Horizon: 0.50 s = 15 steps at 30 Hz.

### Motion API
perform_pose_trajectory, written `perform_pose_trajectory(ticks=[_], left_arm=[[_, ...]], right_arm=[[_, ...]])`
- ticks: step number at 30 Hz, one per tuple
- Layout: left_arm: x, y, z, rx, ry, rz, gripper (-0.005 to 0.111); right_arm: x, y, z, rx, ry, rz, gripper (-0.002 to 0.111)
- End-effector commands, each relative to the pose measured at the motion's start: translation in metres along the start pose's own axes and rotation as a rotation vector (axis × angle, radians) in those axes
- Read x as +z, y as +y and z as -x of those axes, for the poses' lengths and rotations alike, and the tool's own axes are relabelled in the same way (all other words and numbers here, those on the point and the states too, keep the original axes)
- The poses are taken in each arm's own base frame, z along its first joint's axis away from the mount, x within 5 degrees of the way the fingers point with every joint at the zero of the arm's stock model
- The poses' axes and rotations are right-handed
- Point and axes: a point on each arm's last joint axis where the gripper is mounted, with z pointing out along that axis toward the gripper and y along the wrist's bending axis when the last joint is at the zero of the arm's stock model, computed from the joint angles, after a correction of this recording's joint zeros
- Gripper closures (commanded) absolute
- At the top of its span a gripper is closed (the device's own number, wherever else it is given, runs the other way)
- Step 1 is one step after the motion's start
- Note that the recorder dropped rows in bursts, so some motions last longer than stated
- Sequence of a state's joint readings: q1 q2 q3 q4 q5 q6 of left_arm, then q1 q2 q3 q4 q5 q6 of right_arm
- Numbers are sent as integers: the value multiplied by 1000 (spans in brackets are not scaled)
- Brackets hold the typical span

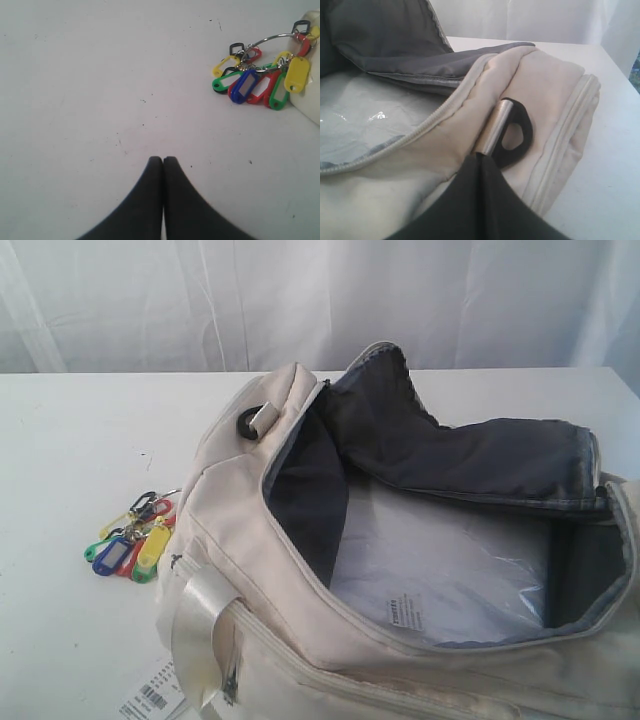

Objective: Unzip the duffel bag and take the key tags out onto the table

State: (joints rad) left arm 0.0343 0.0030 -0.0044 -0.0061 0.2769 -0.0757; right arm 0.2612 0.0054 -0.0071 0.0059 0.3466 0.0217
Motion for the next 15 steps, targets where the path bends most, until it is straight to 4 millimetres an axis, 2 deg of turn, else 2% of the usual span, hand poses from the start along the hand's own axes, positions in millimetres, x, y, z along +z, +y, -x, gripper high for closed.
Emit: perform_pose_trajectory(ticks=[1, 15], left_arm=[[0, 0, -1, -13, -1, -2, 107], [0, 0, -1, -13, 1, -2, 107]], right_arm=[[0, 0, -1, 1, -5, 7, 108], [0, 0, -1, 1, -5, 7, 108]])
